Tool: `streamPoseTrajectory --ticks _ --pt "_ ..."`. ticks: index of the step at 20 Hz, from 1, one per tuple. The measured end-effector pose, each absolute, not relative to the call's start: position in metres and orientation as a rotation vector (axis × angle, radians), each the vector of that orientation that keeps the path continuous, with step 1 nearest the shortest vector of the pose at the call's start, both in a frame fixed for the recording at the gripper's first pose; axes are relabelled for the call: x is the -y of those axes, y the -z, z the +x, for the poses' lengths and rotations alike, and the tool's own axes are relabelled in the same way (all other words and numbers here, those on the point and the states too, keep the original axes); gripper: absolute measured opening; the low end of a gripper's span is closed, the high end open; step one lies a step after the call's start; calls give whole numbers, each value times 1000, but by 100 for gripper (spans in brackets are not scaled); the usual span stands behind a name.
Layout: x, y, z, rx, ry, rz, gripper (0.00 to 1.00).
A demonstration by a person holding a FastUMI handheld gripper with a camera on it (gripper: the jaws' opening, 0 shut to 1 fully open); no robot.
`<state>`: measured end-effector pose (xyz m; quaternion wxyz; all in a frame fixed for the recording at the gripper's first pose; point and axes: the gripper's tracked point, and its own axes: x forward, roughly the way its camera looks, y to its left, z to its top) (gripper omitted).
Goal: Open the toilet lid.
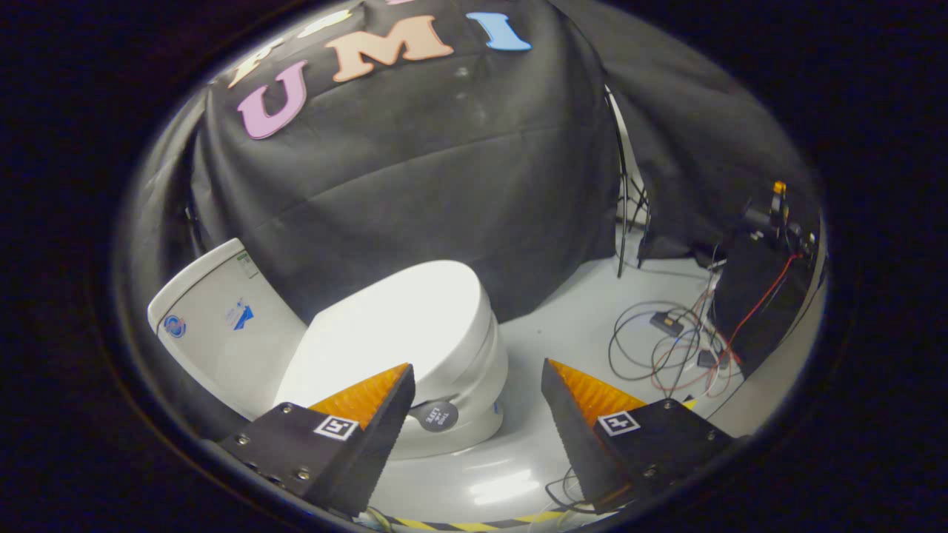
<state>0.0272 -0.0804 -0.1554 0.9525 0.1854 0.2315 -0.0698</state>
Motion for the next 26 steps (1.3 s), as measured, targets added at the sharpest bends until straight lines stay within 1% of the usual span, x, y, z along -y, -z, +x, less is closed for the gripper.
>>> streamPoseTrajectory --ticks 5,8,11,12,14,18,19,20,22,26 --pt "50 214 37 -635 88 674 100" --pt "40 242 45 -692 95 778 90" --pt "20 244 56 -707 40 880 89" --pt "12 248 59 -707 42 894 89" --pt "-2 250 64 -717 3 896 37" --pt "-1 251 63 -725 -18 843 38" --pt "7 237 51 -708 -11 874 38" --pt "3 243 68 -699 -23 922 33" --pt "1 244 67 -696 -23 972 24" --pt "2 243 67 -687 -19 923 23"
